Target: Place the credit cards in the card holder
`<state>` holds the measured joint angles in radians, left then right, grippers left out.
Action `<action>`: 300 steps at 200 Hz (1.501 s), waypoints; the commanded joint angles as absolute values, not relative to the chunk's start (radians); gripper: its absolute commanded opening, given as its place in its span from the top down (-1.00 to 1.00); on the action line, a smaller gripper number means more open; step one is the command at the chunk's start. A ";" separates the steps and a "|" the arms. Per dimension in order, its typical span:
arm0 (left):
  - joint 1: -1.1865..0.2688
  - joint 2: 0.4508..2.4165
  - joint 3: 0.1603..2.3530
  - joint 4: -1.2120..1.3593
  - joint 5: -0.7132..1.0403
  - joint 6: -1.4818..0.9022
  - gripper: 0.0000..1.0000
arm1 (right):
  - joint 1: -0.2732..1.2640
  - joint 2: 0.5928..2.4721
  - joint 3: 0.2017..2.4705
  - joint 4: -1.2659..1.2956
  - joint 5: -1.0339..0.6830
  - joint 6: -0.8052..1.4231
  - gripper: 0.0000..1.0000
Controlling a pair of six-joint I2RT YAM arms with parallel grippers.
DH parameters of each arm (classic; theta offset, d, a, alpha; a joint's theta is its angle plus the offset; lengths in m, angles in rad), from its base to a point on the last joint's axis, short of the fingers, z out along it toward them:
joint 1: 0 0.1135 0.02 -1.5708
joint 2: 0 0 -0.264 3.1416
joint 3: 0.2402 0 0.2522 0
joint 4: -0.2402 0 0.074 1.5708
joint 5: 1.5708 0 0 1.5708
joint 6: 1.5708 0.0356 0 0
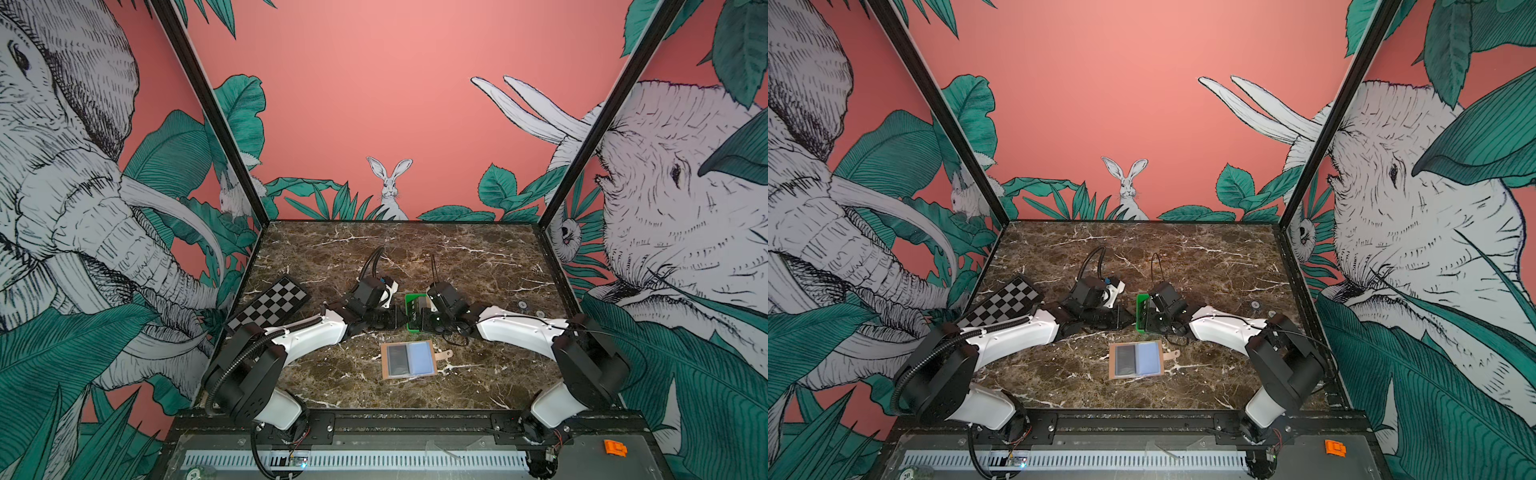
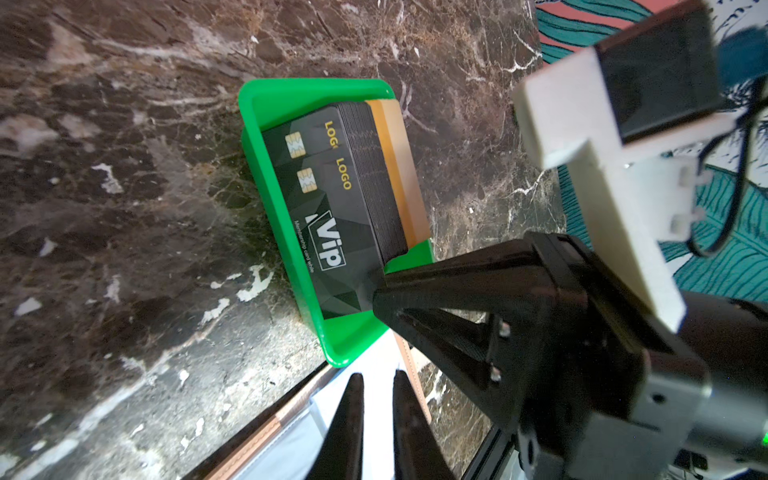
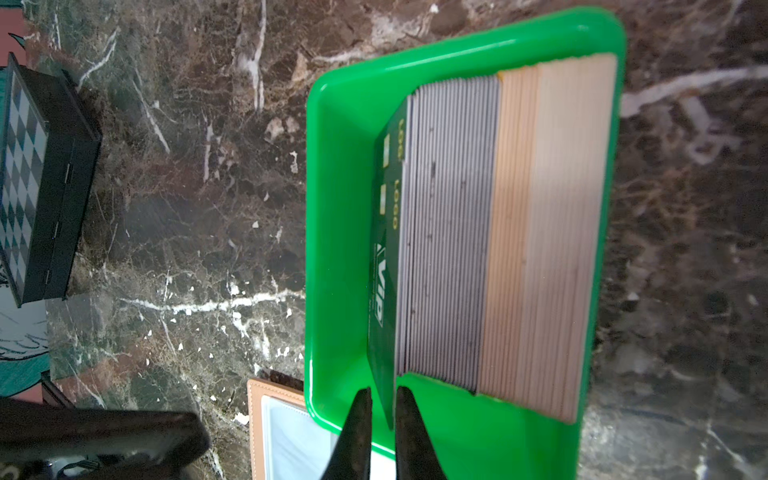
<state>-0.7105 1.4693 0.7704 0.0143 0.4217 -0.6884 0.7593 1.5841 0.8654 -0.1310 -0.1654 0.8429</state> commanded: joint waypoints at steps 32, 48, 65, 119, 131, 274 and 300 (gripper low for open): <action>-0.707 1.425 0.757 0.061 0.430 -0.696 0.67 | 0.766 1.583 0.890 -0.136 -0.137 0.843 0.93; -0.707 1.421 0.753 0.064 0.430 -0.698 0.68 | 0.767 1.569 0.894 -0.149 -0.133 0.840 0.99; -0.707 1.414 0.746 0.074 0.431 -0.701 0.68 | 0.766 1.552 0.894 -0.160 -0.129 0.836 1.00; -0.707 1.396 0.729 0.109 0.469 -0.707 0.68 | 0.767 1.474 0.896 -0.212 -0.107 0.823 1.00; -0.675 1.387 0.721 0.114 0.479 -0.709 0.68 | 0.766 1.453 0.895 -0.222 -0.104 0.816 1.00; -0.609 1.393 0.531 0.723 0.802 -1.025 0.44 | 0.674 1.133 0.820 -0.188 -0.289 0.794 1.00; -0.609 1.406 0.508 0.850 0.819 -1.093 0.37 | 0.652 1.073 0.791 -0.142 -0.356 0.821 1.00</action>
<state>-0.6125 1.3991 0.5327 0.6342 0.7658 -0.9882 0.6682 1.1175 0.8158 -0.2134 -0.2714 0.8001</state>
